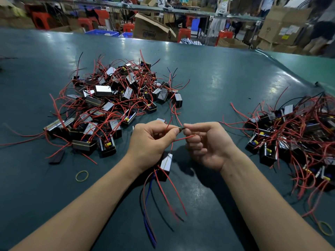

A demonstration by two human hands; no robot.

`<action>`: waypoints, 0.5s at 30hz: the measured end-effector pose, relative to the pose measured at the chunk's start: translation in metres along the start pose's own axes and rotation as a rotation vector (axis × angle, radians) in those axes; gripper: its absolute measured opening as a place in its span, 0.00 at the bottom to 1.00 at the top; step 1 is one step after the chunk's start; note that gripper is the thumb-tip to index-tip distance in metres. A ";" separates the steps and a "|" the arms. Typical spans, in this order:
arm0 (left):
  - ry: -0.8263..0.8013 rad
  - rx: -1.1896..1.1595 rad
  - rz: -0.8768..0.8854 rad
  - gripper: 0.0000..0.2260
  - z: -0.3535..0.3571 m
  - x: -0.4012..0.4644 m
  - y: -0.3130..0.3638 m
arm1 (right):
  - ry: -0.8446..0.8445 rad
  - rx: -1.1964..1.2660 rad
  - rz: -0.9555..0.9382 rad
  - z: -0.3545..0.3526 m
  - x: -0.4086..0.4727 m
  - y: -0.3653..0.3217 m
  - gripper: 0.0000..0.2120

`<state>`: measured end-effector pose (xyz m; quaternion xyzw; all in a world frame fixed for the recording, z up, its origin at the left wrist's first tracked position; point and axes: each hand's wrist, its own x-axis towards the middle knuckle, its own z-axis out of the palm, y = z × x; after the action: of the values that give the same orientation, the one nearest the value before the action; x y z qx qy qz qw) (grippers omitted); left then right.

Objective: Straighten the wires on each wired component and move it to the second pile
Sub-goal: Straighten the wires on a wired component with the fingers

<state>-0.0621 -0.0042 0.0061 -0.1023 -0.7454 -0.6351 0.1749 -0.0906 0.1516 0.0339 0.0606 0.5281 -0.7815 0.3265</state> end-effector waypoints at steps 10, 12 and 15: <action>0.063 -0.049 -0.077 0.08 0.001 0.004 -0.007 | 0.486 -1.161 -1.094 -0.003 0.014 0.025 0.16; 0.082 -0.055 -0.104 0.08 0.001 0.003 -0.007 | 0.490 -1.236 -1.012 -0.005 0.013 0.023 0.17; 0.101 -0.039 -0.129 0.05 0.001 0.003 -0.005 | 0.419 -1.208 -0.772 -0.014 0.006 0.011 0.11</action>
<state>-0.0672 -0.0041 0.0030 -0.0254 -0.7281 -0.6638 0.1690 -0.0930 0.1585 0.0166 -0.1714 0.9005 -0.3864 -0.1020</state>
